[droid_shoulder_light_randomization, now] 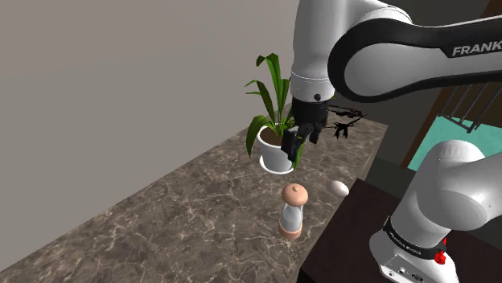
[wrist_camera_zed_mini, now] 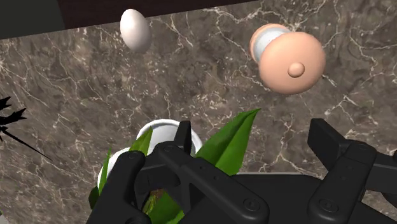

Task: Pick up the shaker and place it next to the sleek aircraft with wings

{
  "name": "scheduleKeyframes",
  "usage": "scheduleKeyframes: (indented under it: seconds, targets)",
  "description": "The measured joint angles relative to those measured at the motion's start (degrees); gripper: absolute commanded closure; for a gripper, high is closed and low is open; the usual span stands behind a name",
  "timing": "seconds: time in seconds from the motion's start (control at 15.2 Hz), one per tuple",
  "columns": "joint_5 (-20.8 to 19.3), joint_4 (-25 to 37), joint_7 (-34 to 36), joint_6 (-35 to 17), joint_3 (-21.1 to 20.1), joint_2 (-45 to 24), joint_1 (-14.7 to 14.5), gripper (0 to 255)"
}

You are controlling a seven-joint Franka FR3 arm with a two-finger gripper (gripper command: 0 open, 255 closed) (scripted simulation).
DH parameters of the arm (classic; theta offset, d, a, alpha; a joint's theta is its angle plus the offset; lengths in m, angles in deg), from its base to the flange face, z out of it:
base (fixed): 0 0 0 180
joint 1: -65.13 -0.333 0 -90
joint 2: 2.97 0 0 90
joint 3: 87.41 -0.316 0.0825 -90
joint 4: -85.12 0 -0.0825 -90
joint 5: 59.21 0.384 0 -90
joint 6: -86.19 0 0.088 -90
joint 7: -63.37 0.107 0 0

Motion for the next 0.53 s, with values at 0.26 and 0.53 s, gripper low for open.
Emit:
scheduleKeyframes:
  seconds: [0.26,0.53]
  targets:
    - [1.5,-1.2,5.5,-4.1,-6.7,-4.6,-0.5,0]
    - [2.1,-2.3,9.2,-7.7,-11.3,-8.5,-0.5,0]
